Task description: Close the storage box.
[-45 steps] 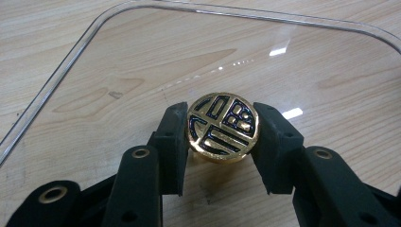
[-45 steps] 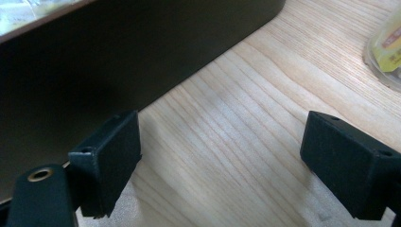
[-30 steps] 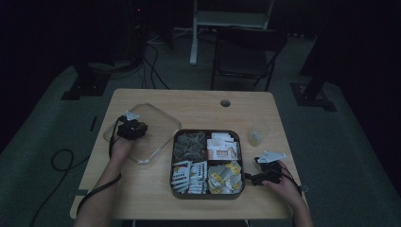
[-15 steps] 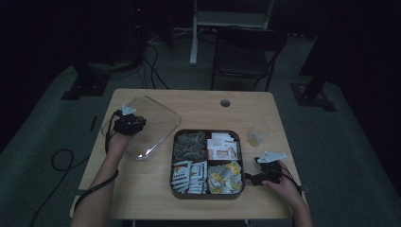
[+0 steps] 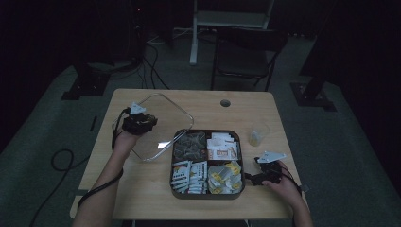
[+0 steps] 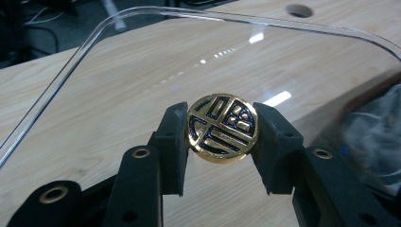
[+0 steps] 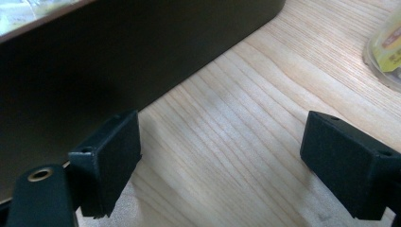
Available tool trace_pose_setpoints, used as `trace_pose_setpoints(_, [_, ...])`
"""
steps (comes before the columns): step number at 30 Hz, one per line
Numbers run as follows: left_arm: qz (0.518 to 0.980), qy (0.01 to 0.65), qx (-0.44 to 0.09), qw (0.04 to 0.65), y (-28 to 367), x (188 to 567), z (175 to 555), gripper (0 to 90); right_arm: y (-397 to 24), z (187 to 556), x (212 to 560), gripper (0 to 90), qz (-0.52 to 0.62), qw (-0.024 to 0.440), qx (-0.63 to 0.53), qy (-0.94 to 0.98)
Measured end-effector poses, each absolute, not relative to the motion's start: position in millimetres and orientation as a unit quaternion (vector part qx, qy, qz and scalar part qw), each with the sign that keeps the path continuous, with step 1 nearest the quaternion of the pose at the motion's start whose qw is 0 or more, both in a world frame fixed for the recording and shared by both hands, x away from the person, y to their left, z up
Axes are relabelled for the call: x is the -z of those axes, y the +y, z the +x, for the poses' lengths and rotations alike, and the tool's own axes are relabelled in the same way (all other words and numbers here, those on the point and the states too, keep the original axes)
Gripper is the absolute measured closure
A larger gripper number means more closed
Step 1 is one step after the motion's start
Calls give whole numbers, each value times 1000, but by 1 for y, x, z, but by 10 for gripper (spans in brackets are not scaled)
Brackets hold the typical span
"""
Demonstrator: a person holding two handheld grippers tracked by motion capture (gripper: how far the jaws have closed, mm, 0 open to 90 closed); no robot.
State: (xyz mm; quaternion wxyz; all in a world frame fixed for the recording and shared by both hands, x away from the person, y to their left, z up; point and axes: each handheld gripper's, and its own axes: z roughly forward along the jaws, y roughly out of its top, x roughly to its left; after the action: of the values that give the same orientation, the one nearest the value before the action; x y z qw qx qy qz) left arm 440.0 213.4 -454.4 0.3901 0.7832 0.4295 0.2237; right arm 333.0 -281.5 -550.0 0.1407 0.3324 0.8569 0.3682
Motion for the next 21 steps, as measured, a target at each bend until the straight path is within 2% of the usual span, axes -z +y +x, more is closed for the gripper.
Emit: trace_pose_setpoints(21, [831, 324, -174, 418, 155, 436, 417, 596, -282, 333, 550, 126, 332, 141, -368, 857])
